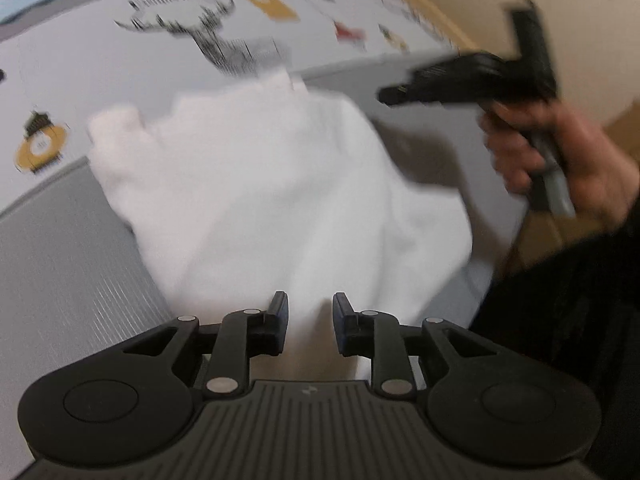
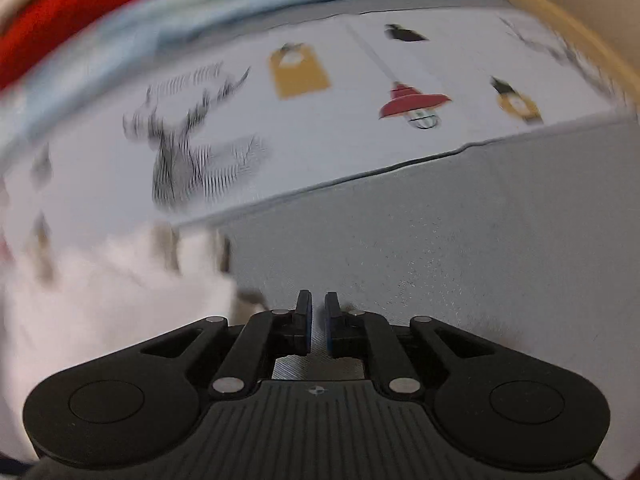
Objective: Fold small clothes
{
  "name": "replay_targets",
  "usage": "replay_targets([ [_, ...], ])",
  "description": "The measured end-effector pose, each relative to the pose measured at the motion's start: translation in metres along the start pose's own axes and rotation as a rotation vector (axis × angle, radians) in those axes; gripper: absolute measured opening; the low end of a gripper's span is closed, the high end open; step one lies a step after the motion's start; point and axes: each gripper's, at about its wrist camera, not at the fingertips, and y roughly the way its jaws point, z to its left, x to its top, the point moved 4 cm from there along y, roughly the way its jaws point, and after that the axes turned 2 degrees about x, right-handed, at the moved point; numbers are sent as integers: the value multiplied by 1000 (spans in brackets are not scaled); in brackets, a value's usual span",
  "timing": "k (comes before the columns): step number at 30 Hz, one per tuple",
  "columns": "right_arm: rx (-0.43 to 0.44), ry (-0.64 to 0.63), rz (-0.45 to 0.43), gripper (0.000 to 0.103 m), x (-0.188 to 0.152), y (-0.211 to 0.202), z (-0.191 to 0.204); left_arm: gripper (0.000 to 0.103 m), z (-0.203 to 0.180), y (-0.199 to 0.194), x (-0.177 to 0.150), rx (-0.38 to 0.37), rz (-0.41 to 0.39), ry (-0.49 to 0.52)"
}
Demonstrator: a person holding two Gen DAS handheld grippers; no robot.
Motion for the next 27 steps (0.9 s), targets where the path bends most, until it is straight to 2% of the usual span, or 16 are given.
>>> replay_targets([
  [2,148,46,-73,8,7,-28,-2,26,7,-13,9,10,-57,-50],
  [4,276,-24,-99,19,4,-52,6,26,17,-18,15,41,-90,-94],
  [5,346,-74,-75,26,-1,-61,10,26,23,-19,18,60,-103,-122],
  [7,496,-180,13,26,-21,-71,22,27,30,-22,21,76,-120,-164],
  [9,559,-311,39,26,-40,-77,33,27,32,-25,24,80,-131,-180],
  [11,550,-387,112,25,-55,-70,40,27,29,-24,27,83,-140,-186],
  [12,488,-419,213,20,-69,-55,36,27,29,-26,28,86,-140,-192],
  [14,293,-502,357,16,-92,-25,21,31,29,-23,29,100,-136,-207],
  [16,302,-511,343,16,-88,-28,18,32,33,-23,29,119,-129,-227],
  [17,321,-461,318,16,-79,-34,16,33,35,-19,30,122,-127,-241],
  [18,339,-412,271,22,-68,-42,14,34,38,-20,29,122,-127,-252],
  [20,407,-358,180,23,-55,-59,14,35,43,-22,28,112,-128,-269],
  [21,450,-332,169,27,-52,-63,16,35,44,-23,26,99,-125,-272],
  [22,475,-324,191,27,-54,-62,19,35,43,-23,26,87,-121,-272],
  [24,457,-400,271,27,-66,-52,26,35,43,-22,25,80,-125,-262],
  [27,278,-596,393,26,-97,-27,28,33,53,-6,20,109,-100,-289],
])
